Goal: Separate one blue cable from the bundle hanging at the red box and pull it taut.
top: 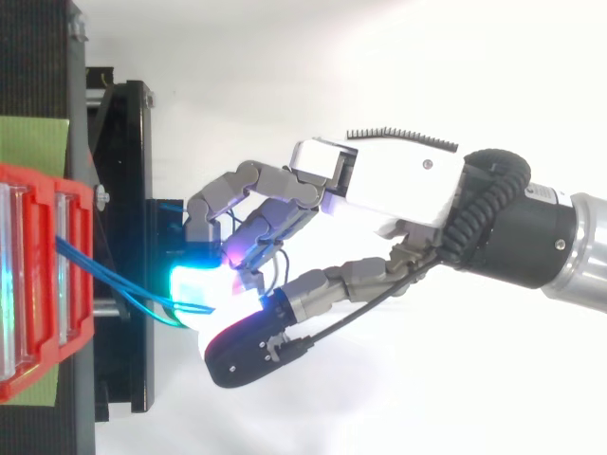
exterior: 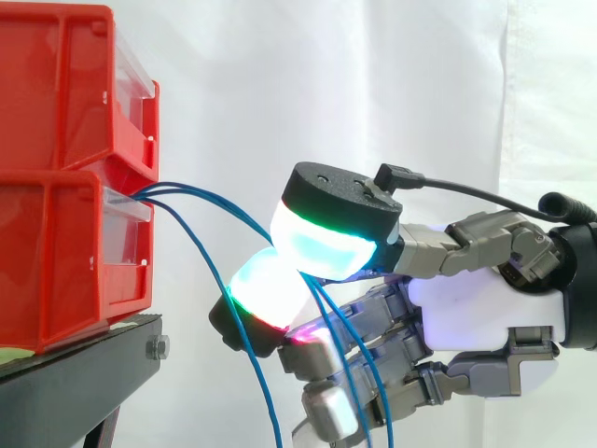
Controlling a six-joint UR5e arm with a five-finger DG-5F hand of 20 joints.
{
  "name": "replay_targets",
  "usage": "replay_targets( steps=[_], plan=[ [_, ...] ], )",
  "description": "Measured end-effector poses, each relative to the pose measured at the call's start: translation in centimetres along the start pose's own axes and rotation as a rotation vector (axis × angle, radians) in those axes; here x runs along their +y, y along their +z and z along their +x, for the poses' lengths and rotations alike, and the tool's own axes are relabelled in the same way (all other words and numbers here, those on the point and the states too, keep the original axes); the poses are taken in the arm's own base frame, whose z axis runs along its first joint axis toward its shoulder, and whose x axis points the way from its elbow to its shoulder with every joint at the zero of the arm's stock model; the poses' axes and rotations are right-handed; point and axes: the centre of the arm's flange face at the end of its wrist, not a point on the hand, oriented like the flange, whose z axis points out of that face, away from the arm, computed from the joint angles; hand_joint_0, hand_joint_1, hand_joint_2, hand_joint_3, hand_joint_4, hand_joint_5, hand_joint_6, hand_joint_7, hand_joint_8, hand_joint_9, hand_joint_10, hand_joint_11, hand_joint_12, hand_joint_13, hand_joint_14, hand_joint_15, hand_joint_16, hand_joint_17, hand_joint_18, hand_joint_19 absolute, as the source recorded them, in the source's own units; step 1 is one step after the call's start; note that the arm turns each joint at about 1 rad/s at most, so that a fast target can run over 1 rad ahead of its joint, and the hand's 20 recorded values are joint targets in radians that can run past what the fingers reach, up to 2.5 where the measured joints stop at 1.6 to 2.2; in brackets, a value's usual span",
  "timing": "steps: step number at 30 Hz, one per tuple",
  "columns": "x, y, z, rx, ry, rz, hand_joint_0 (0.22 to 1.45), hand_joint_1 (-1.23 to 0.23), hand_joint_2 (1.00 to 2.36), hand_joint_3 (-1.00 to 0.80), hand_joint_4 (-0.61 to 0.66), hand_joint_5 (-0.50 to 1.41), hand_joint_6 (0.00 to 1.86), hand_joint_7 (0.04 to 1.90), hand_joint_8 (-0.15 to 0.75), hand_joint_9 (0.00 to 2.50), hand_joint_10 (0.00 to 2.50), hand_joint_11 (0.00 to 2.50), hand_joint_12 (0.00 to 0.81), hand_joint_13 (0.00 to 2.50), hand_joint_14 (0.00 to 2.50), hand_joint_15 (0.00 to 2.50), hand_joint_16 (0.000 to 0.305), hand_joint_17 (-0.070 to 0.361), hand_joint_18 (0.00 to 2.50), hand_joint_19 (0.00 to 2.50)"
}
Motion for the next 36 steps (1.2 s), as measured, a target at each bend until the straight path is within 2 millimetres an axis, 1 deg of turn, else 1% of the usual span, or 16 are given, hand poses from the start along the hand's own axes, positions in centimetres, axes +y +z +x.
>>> replay_targets(
  steps=[1, 4, 7, 10, 14, 15, 16, 18, 22, 24, 26, 30, 32, 34, 35, 36],
  plan=[
    [0.0, 0.0, 0.0, 0.0, 0.0, 0.0, 0.72, -0.92, 1.0, -0.5, -0.06, -0.24, 0.94, 0.95, 0.19, 1.02, 0.0, 1.59, 0.301, 1.11, 0.03, 1.13, 0.036, 0.08, 0.64, 0.48],
    [0.01, 0.0, 0.0, 0.0, 0.001, 0.001, 0.72, -0.95, 1.0, -0.5, -0.04, -0.25, 0.94, 0.95, 0.183, 0.96, 0.24, 1.58, 0.31, 1.12, 0.03, 1.19, 0.037, 0.084, 0.64, 0.48],
    [0.02, -0.02, 0.08, 0.001, 0.001, 0.001, 0.7, -1.0, 1.0, -0.5, -0.03, -0.26, 0.93, 0.94, 0.175, 0.89, 0.32, 1.55, 0.311, 1.11, 0.03, 1.21, 0.039, 0.087, 0.63, 0.47],
    [0.02, -0.03, 0.1, 0.001, 0.001, 0.001, 0.6, -1.02, 1.0, -0.5, 0.02, -0.26, 0.93, 0.93, 0.193, 0.89, 0.38, 1.53, 0.318, 1.11, 0.03, 1.21, 0.04, 0.089, 0.63, 0.5],
    [0.01, -0.04, 0.1, 0.001, 0.0, 0.002, 0.51, -0.93, 1.0, -0.5, 0.07, -0.26, 0.93, 0.89, 0.23, 0.91, 0.47, 1.45, 0.342, 1.14, 0.02, 1.21, 0.046, 0.104, 0.67, 0.53],
    [0.01, -0.04, 0.11, 0.001, 0.0, 0.002, 0.48, -0.83, 1.0, -0.5, 0.09, -0.25, 0.93, 0.86, 0.244, 0.94, 0.53, 1.42, 0.36, 1.17, 0.02, 1.22, 0.049, 0.11, 0.69, 0.54],
    [0.01, -0.04, 0.11, 0.001, 0.0, 0.002, 0.48, -0.81, 1.0, -0.5, 0.09, -0.25, 0.93, 0.87, 0.25, 0.96, 0.54, 1.42, 0.356, 1.17, 0.02, 1.23, 0.05, 0.112, 0.7, 0.54],
    [0.02, -0.05, 0.16, 0.002, 0.0, 0.002, 0.5, -0.7, 1.0, -0.5, 0.09, -0.25, 0.92, 0.86, 0.246, 0.97, 0.5, 1.44, 0.354, 1.18, 0.02, 1.23, 0.05, 0.113, 0.71, 0.55],
    [0.02, -0.07, 0.27, 0.003, 0.0, 0.002, 0.53, -0.63, 1.0, -0.5, 0.08, -0.24, 0.92, 0.87, 0.233, 0.99, 0.42, 1.49, 0.337, 1.17, 0.02, 1.25, 0.049, 0.11, 0.7, 0.57],
    [0.02, -0.09, 0.3, 0.003, 0.0, 0.002, 0.59, -0.59, 1.0, -0.5, 0.06, -0.24, 0.91, 0.9, 0.212, 1.01, 0.32, 1.56, 0.317, 1.16, 0.02, 1.25, 0.047, 0.106, 0.68, 0.58],
    [0.01, -0.09, 0.31, 0.003, 0.0, 0.002, 0.63, -0.59, 1.0, -0.5, 0.06, -0.24, 0.92, 0.9, 0.212, 1.02, 0.31, 1.57, 0.32, 1.15, 0.02, 1.25, 0.047, 0.105, 0.68, 0.58],
    [0.02, -0.09, 0.33, 0.003, 0.0, 0.002, 0.65, -0.65, 1.01, -0.34, 0.03, -0.24, 0.94, 0.95, 0.218, 1.03, 0.31, 1.57, 0.317, 1.15, 0.02, 1.25, 0.047, 0.106, 0.69, 0.58],
    [0.03, -0.09, 0.34, 0.003, 0.001, 0.002, 0.66, -0.67, 1.02, -0.3, 0.02, -0.24, 0.94, 0.97, 0.221, 1.03, 0.31, 1.57, 0.323, 1.15, 0.02, 1.25, 0.047, 0.106, 0.69, 0.58],
    [0.02, -0.1, 0.33, 0.004, 0.001, 0.003, 0.68, -0.74, 1.02, -0.29, 0.02, -0.24, 0.95, 0.97, 0.222, 1.01, 0.32, 1.58, 0.328, 1.14, 0.02, 1.23, 0.047, 0.107, 0.69, 0.57],
    [0.02, -0.12, 0.32, 0.004, 0.001, 0.005, 0.72, -0.82, 1.02, -0.31, 0.04, -0.25, 0.95, 0.95, 0.217, 0.98, 0.31, 1.58, 0.331, 1.12, 0.02, 1.21, 0.047, 0.106, 0.68, 0.56],
    [0.02, -0.15, 0.31, 0.004, 0.001, 0.007, 0.74, -0.83, 1.01, -0.37, 0.06, -0.24, 0.95, 0.92, 0.22, 0.98, 0.28, 1.58, 0.333, 1.09, 0.03, 1.19, 0.047, 0.106, 0.67, 0.55]
  ],
)
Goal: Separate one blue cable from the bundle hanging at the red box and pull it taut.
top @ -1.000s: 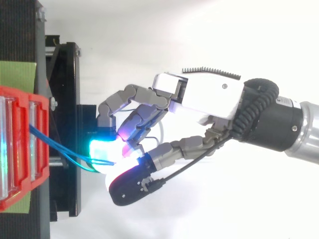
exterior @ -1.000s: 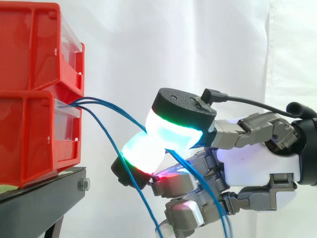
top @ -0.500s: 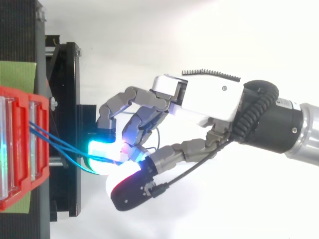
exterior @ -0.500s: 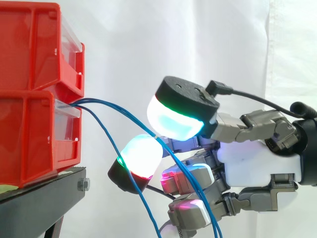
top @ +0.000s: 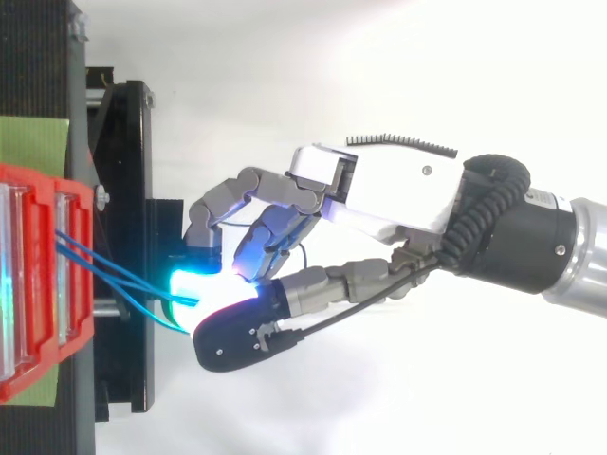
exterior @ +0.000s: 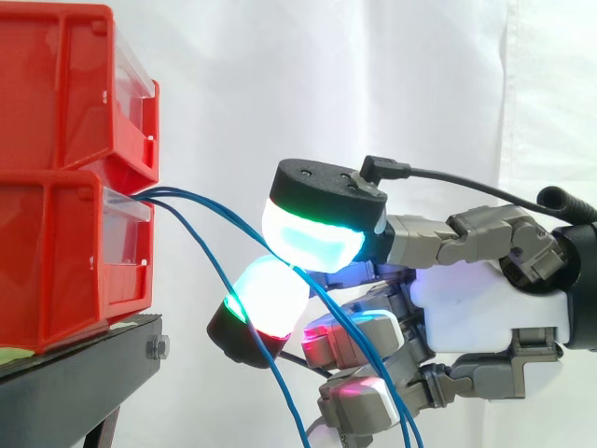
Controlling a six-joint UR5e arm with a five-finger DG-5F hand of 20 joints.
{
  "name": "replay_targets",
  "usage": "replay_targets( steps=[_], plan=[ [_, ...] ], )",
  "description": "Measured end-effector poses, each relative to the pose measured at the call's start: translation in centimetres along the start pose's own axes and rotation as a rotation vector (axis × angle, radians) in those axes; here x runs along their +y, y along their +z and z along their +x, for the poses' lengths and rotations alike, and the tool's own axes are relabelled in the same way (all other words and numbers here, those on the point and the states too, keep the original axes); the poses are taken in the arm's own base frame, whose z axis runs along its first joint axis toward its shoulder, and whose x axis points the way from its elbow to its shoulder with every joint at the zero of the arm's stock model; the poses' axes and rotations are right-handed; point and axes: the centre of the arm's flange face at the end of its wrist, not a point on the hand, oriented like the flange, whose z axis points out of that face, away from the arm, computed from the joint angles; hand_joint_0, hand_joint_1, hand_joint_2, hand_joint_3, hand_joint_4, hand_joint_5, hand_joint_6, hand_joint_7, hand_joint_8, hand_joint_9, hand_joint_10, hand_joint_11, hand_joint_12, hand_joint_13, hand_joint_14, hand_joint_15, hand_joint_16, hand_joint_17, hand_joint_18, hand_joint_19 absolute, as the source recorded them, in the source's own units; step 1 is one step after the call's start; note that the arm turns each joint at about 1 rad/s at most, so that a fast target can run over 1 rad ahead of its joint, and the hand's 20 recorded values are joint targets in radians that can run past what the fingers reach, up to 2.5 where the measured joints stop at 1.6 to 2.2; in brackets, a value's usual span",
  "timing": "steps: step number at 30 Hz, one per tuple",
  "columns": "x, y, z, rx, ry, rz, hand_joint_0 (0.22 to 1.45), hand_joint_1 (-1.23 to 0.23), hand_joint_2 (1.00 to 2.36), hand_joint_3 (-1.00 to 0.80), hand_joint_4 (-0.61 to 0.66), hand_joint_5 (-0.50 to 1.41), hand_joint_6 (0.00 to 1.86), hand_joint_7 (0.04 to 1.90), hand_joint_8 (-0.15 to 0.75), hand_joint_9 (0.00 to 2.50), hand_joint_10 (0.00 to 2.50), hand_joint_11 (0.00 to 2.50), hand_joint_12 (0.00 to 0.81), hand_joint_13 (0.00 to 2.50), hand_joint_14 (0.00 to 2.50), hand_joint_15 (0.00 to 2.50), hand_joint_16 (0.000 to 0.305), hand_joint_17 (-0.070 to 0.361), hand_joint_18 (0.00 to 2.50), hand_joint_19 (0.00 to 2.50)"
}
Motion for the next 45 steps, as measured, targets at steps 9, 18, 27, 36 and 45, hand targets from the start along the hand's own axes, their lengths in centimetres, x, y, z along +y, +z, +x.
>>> replay_targets(
  steps=[9, 18, 27, 36, 45],
  plan=[
    [0.9, -0.5, -0.3, 0.006, 0.0, 0.022, 0.57, -0.78, 1.0, -0.5, 0.08, -0.23, 0.94, 0.92, 0.244, 1.03, 0.13, 1.6, 0.366, 1.0, 0.03, 1.06, 0.048, 0.108, 0.66, 0.57],
    [3.1, -1.7, -1.0, 0.006, -0.012, 0.052, 0.61, -0.57, 1.0, -0.5, 0.09, -0.22, 0.93, 0.94, 0.248, 1.09, 0.0, 1.6, 0.375, 0.91, 0.03, 0.92, 0.048, 0.108, 0.65, 0.59],
    [3.4, -1.9, -1.2, 0.006, -0.017, 0.062, 0.71, -0.79, 1.02, -0.27, 0.0, -0.23, 0.96, 1.04, 0.24, 1.04, 0.0, 1.59, 0.369, 0.88, 0.03, 0.87, 0.048, 0.107, 0.65, 0.55],
    [3.4, -1.9, -1.2, 0.006, -0.018, 0.062, 0.82, -0.85, 1.0, -0.5, -0.05, -0.23, 0.95, 0.98, 0.223, 1.06, 0.0, 1.54, 0.353, 0.89, 0.03, 0.87, 0.045, 0.102, 0.63, 0.55],
    [3.5, -2.0, -0.8, 0.011, -0.018, 0.06, 0.7, -0.89, 1.0, -0.5, -0.04, -0.2, 0.95, 0.99, 0.212, 1.12, 0.01, 1.56, 0.347, 0.93, 0.03, 0.88, 0.044, 0.1, 0.66, 0.53]
  ],
)
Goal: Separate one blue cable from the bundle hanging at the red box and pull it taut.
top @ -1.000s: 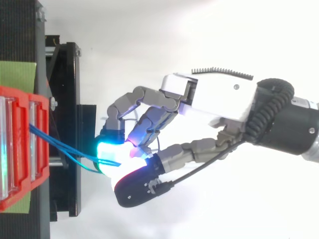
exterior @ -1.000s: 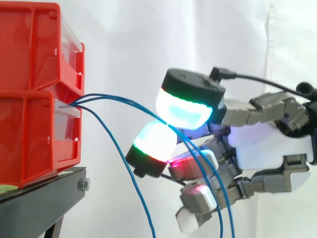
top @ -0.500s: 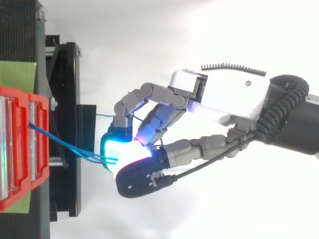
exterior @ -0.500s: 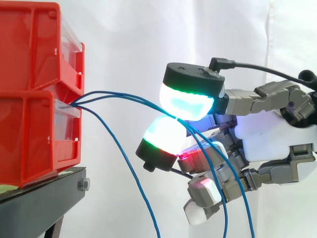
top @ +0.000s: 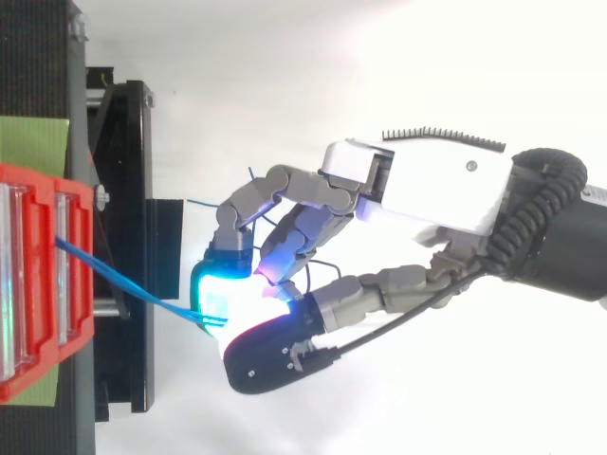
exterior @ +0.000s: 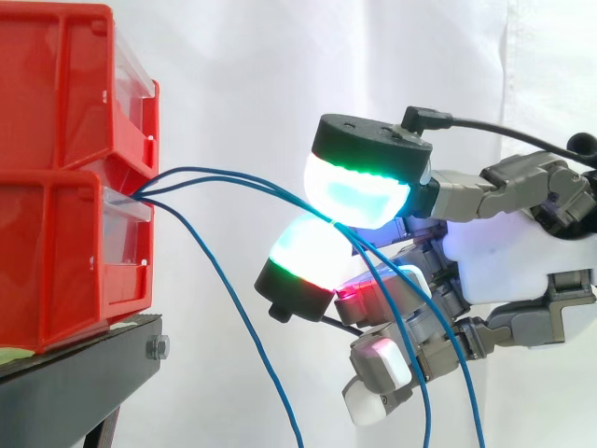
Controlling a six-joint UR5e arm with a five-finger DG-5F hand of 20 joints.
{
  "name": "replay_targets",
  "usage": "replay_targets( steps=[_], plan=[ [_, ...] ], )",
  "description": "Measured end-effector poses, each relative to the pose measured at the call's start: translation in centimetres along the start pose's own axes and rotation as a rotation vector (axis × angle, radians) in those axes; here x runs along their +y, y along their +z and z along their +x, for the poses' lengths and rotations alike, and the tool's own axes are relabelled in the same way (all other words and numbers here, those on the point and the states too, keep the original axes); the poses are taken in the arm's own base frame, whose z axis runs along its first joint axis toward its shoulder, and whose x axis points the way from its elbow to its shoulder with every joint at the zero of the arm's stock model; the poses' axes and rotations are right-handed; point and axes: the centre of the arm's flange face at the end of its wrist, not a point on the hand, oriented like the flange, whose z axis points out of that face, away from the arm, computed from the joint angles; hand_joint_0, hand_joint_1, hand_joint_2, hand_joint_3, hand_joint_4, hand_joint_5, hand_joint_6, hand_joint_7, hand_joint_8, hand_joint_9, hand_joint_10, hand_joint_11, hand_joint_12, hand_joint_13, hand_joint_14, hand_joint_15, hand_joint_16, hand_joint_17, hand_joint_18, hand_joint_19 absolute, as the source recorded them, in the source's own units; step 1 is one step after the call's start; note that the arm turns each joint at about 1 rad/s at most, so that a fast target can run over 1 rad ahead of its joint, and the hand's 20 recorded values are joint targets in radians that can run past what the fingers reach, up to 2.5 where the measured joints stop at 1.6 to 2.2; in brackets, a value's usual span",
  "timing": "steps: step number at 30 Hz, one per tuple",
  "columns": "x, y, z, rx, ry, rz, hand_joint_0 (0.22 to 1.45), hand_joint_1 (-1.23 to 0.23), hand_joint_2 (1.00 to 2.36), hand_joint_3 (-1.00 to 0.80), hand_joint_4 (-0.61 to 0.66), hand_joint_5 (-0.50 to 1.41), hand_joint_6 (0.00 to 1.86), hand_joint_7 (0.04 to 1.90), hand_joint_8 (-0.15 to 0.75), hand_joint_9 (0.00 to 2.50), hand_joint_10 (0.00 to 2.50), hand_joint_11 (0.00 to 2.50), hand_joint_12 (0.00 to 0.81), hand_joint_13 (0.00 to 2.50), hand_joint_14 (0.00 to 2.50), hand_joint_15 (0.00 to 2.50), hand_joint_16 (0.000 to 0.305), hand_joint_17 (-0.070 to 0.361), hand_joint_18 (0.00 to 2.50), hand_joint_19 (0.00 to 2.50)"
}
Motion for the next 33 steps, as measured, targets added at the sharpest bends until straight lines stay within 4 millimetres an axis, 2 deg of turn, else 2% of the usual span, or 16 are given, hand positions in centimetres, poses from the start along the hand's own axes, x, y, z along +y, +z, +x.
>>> replay_targets(
  steps=[5, 9, 15, 17, 21, 24, 28, 33],
  plan=[
    [0.01, -0.03, 0.16, 0.001, 0.0, 0.0, 0.67, -0.9, 1.0, -0.5, -0.05, -0.19, 0.94, 0.99, 0.214, 1.13, 0.01, 1.54, 0.346, 0.93, 0.03, 0.87, 0.044, 0.099, 0.67, 0.54],
    [0.01, -0.04, 0.24, 0.003, 0.0, 0.0, 0.74, -0.9, 1.0, -0.5, -0.08, -0.19, 0.94, 1.05, 0.207, 1.13, 0.01, 1.55, 0.345, 0.94, 0.03, 0.88, 0.044, 0.098, 0.67, 0.53],
    [0.01, -0.05, 0.23, 0.002, 0.001, 0.0, 0.79, -0.88, 1.0, -0.46, -0.03, -0.23, 0.95, 0.98, 0.207, 1.06, 0.0, 1.53, 0.348, 0.92, 0.03, 0.88, 0.044, 0.098, 0.64, 0.55],
    [0.02, -0.04, 0.23, 0.002, 0.002, -0.001, 0.74, -0.84, 1.0, -0.5, 0.0, -0.23, 0.95, 0.96, 0.207, 1.05, 0.0, 1.54, 0.349, 0.92, 0.03, 0.87, 0.045, 0.102, 0.66, 0.54],
    [0.03, -0.05, 0.26, 0.002, 0.004, -0.001, 0.58, -0.67, 1.0, -0.5, 0.02, -0.22, 0.93, 0.94, 0.221, 1.14, 0.01, 1.53, 0.36, 0.92, 0.03, 0.89, 0.047, 0.106, 0.64, 0.57],
    [0.04, -0.06, 0.34, 0.003, 0.006, -0.002, 0.55, -0.6, 1.0, -0.5, 0.03, -0.21, 0.92, 0.94, 0.234, 1.18, 0.01, 1.54, 0.374, 0.94, 0.03, 0.9, 0.049, 0.11, 0.66, 0.58],
    [0.08, -0.09, 0.51, 0.005, 0.006, -0.002, 0.54, -0.63, 1.0, -0.5, 0.05, -0.21, 0.92, 0.94, 0.239, 1.19, 0.01, 1.54, 0.373, 0.95, 0.03, 0.9, 0.05, 0.112, 0.67, 0.58],
    [0.1, -0.13, 0.71, 0.005, 0.006, -0.002, 0.55, -0.74, 1.0, -0.5, 0.06, -0.22, 0.92, 0.93, 0.236, 1.17, 0.0, 1.56, 0.362, 0.99, 0.03, 0.94, 0.049, 0.111, 0.67, 0.58]
  ],
)
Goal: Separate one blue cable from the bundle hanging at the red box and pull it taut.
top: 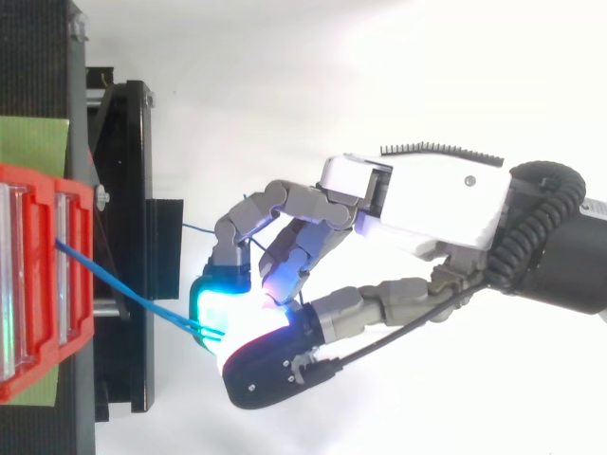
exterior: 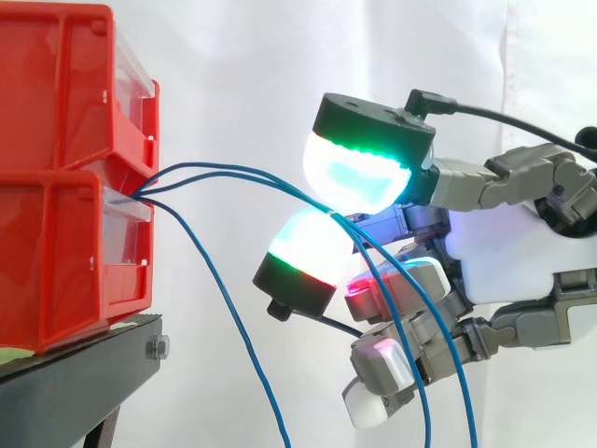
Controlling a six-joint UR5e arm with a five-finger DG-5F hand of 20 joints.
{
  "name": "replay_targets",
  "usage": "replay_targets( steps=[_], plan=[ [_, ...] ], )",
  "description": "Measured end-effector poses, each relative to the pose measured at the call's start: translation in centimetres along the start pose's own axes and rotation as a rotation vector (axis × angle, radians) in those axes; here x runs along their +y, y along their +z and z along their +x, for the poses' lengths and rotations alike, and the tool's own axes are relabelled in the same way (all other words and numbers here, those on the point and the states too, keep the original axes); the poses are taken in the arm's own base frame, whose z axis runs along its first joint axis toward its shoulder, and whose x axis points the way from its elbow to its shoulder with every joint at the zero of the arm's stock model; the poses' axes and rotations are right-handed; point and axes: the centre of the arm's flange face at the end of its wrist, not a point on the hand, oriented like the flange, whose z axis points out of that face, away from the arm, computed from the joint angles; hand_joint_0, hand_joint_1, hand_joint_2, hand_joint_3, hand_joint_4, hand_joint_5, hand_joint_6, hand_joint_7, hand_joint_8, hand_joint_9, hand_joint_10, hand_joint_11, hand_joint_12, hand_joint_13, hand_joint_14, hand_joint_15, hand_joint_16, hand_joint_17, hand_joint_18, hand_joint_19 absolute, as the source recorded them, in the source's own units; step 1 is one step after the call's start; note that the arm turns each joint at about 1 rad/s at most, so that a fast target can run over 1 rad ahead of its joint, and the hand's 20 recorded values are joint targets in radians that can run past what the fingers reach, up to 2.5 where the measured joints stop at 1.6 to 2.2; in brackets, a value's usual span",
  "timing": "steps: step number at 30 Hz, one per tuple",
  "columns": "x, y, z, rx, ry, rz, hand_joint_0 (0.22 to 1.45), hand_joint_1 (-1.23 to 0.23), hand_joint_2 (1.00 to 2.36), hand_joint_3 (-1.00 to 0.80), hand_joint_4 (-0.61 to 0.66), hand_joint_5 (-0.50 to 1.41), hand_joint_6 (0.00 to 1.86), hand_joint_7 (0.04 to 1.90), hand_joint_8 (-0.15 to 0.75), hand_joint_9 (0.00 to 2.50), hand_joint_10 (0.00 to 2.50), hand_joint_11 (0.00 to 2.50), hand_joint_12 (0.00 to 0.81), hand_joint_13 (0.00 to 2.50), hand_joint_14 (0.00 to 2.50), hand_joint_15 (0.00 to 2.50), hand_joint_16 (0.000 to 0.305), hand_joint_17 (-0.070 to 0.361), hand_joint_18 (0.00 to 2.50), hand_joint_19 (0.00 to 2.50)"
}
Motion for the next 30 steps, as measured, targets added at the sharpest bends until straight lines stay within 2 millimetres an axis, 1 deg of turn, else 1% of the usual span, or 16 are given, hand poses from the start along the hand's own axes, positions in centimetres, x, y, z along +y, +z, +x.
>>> replay_targets(
  steps=[3, 5, 7, 9, 10, 11, 12, 13, 14, 15, 17, 20, 21, 25, 30],
  plan=[
    [0.0, -0.02, 0.04, -0.002, 0.0, 0.001, 0.6, -0.83, 1.0, -0.5, 0.05, -0.23, 0.91, 0.92, 0.224, 1.14, 0.0, 1.59, 0.349, 1.01, 0.03, 0.97, 0.048, 0.108, 0.67, 0.57],
    [0.0, -0.03, 0.1, -0.002, 0.0, 0.001, 0.63, -0.86, 1.0, -0.5, 0.05, -0.23, 0.91, 0.91, 0.219, 1.13, 0.0, 1.61, 0.345, 1.01, 0.03, 0.98, 0.047, 0.107, 0.67, 0.57],
    [0.02, -0.05, 0.17, -0.002, 0.0, 0.0, 0.66, -0.87, 1.0, -0.5, 0.05, -0.23, 0.91, 0.92, 0.212, 1.11, 0.0, 1.62, 0.345, 1.01, 0.03, 0.98, 0.047, 0.107, 0.67, 0.56],
    [0.02, -0.06, 0.22, -0.003, -0.001, 0.001, 0.72, -0.84, 1.0, -0.5, 0.04, -0.24, 0.92, 0.92, 0.212, 1.11, 0.0, 1.63, 0.34, 1.03, 0.03, 0.99, 0.047, 0.106, 0.68, 0.55],
    [0.02, -0.07, 0.24, -0.003, -0.001, 0.001, 0.73, -0.84, 1.0, -0.5, 0.03, -0.24, 0.92, 0.92, 0.212, 1.11, 0.0, 1.63, 0.341, 1.03, 0.03, 1.0, 0.047, 0.106, 0.68, 0.55],
    [0.02, -0.07, 0.25, -0.003, -0.001, 0.001, 0.72, -0.84, 1.01, -0.4, 0.01, -0.24, 0.91, 0.99, 0.217, 1.11, 0.0, 1.63, 0.337, 1.04, 0.03, 1.0, 0.047, 0.106, 0.68, 0.56],
    [0.02, -0.08, 0.26, -0.003, -0.001, 0.002, 0.72, -0.82, 1.02, -0.3, -0.01, -0.24, 0.92, 1.06, 0.218, 1.12, 0.01, 1.62, 0.337, 1.05, 0.03, 1.0, 0.047, 0.106, 0.68, 0.57],
    [0.02, -0.09, 0.28, -0.004, -0.001, 0.002, 0.72, -0.82, 1.02, -0.29, 0.0, -0.24, 0.92, 1.07, 0.218, 1.12, 0.02, 1.62, 0.337, 1.05, 0.03, 1.0, 0.047, 0.106, 0.68, 0.57],
    [0.03, -0.09, 0.3, -0.003, -0.001, 0.002, 0.71, -0.8, 1.02, -0.22, 0.0, -0.25, 0.93, 1.07, 0.222, 1.12, 0.03, 1.61, 0.34, 1.05, 0.03, 1.01, 0.047, 0.106, 0.68, 0.57],
    [0.02, -0.1, 0.31, -0.003, -0.001, 0.002, 0.68, -0.75, 1.02, -0.17, 0.02, -0.25, 0.93, 1.02, 0.222, 1.13, 0.01, 1.62, 0.339, 1.06, 0.03, 1.02, 0.048, 0.108, 0.69, 0.58],
    [0.02, -0.1, 0.29, -0.004, -0.002, 0.002, 0.66, -0.71, 1.02, -0.17, 0.05, -0.25, 0.92, 0.96, 0.231, 1.12, 0.0, 1.61, 0.344, 1.05, 0.03, 1.03, 0.05, 0.112, 0.68, 0.59],
    [0.02, -0.11, 0.36, -0.003, -0.002, 0.002, 0.63, -0.64, 1.02, -0.21, 0.07, -0.24, 0.9, 0.91, 0.23, 1.12, 0.0, 1.59, 0.354, 1.05, 0.03, 1.03, 0.051, 0.115, 0.66, 0.6],
    [0.02, -0.12, 0.37, -0.003, -0.002, 0.002, 0.62, -0.61, 1.02, -0.23, 0.08, -0.24, 0.87, 0.93, 0.236, 1.12, 0.01, 1.55, 0.354, 1.04, 0.03, 1.02, 0.051, 0.116, 0.65, 0.61],
    [0.02, -0.12, 0.4, -0.002, -0.002, 0.002, 0.62, -0.56, 1.02, -0.25, 0.08, -0.23, 0.85, 0.94, 0.236, 1.1, 0.01, 1.52, 0.355, 1.03, 0.03, 1.02, 0.052, 0.118, 0.63, 0.64],
    [0.01, -0.14, 0.48, -0.001, -0.002, 0.002, 0.62, -0.53, 1.02, -0.24, 0.07, -0.23, 0.84, 0.95, 0.236, 1.1, 0.01, 1.5, 0.358, 1.01, 0.03, 1.02, 0.052, 0.118, 0.63, 0.65]
  ],
)
